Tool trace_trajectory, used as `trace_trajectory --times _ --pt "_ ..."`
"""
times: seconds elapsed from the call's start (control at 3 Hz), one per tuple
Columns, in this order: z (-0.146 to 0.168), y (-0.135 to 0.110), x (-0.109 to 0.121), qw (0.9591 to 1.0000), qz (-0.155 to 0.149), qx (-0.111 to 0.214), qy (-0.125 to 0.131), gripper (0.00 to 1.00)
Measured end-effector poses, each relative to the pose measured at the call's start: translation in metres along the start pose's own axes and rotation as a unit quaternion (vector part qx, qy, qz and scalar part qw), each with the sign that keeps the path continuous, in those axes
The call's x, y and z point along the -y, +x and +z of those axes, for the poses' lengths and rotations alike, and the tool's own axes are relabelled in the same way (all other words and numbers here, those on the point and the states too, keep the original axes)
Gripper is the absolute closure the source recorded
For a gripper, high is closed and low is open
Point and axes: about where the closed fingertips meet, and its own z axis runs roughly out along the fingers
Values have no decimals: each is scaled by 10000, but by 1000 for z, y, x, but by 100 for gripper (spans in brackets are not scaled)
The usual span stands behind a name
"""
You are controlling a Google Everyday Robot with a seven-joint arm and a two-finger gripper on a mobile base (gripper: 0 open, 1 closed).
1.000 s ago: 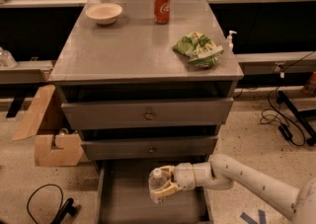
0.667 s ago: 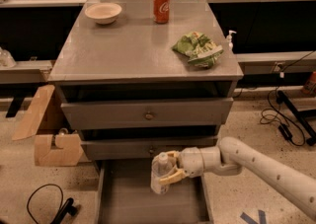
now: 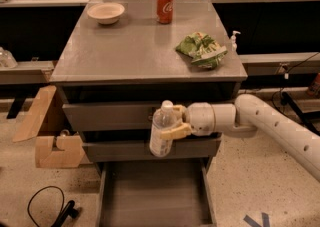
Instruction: Pick blue plastic bottle from bottom drawer and place on counter
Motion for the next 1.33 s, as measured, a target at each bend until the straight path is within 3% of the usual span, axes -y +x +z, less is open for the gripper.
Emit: trace_trajectory --times 0.33,0.67,1.0,1.33 --pt "5 -70 19 9989 -54 -96 452 100" --pt "10 -137 38 9936 -97 -264 1091 100" --pt "12 -155 42 9912 -119 -318 1277 100" --pt "12 -155 42 9912 -119 -318 1277 100"
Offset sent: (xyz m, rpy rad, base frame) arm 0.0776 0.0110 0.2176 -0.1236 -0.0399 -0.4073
